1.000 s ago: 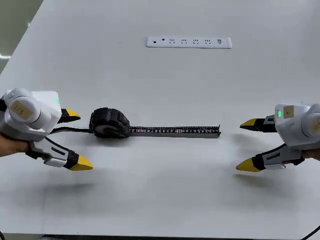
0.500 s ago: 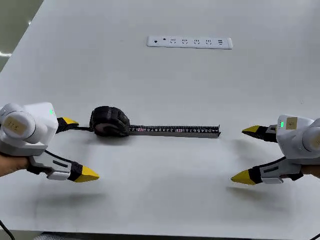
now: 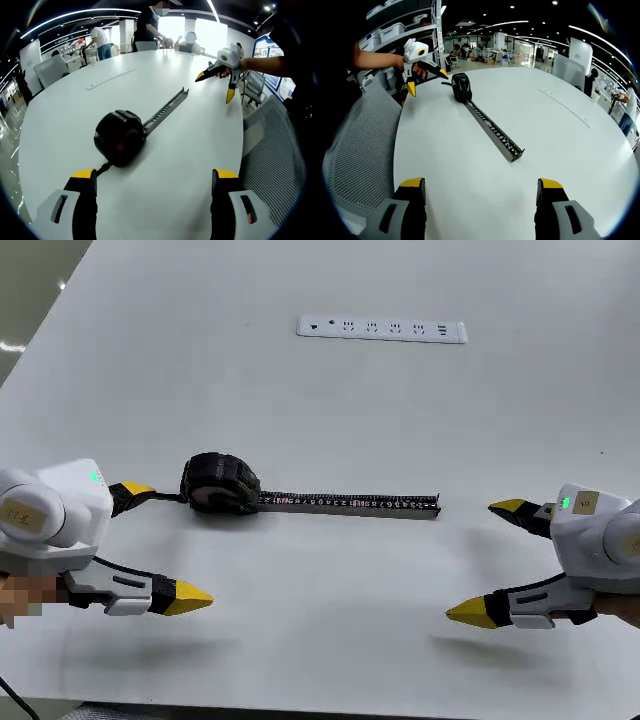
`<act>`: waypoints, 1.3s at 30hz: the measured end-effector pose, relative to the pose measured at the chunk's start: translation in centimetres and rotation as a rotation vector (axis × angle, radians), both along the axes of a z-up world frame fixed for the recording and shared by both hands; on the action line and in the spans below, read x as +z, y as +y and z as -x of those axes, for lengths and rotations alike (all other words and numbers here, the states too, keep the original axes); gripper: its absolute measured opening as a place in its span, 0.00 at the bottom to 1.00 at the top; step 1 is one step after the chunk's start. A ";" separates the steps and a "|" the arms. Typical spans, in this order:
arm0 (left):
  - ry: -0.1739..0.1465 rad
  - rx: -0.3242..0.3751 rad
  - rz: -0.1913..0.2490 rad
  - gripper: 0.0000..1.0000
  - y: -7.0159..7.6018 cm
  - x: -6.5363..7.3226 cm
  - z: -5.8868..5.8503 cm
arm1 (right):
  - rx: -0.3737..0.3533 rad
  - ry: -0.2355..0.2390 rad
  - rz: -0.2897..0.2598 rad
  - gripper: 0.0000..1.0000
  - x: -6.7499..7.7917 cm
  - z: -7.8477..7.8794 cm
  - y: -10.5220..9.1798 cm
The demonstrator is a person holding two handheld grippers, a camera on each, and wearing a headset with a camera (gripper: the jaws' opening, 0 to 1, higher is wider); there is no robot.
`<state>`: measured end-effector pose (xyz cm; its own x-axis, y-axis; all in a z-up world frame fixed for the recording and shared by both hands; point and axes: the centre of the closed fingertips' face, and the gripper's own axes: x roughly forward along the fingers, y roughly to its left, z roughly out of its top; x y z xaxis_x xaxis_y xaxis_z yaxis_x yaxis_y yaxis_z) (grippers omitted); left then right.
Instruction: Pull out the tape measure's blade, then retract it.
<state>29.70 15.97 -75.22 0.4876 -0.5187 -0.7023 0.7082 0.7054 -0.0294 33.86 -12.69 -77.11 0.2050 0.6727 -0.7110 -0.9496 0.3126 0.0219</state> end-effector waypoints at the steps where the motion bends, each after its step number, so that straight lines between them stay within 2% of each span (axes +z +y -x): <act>1: -0.005 0.013 0.006 0.94 0.0 0.0 -0.1 | -0.004 0.000 -0.004 0.93 0.1 0.1 0.1; 5: -0.021 0.055 0.034 0.95 -0.3 0.3 -0.2 | -0.029 0.006 -0.013 0.96 0.0 0.3 0.2; 10: -0.038 0.078 0.040 0.96 -0.6 0.6 0.0 | -0.050 0.002 -0.023 0.99 0.1 0.8 0.3; 16: -0.052 0.103 0.053 0.98 -0.6 0.8 0.3 | -0.077 -0.008 -0.038 0.99 0.4 0.9 0.5; 25: -0.053 0.147 0.082 0.98 -0.9 0.8 1.2 | -0.117 0.004 -0.081 0.99 0.9 1.6 1.3; 28: -0.067 0.175 0.097 0.99 -1.1 0.9 1.3 | -0.134 0.006 -0.093 0.99 1.0 1.7 1.5; 39: -0.096 0.203 0.124 0.99 -2.2 1.2 1.3 | -0.192 -0.034 -0.136 0.99 1.6 2.0 2.7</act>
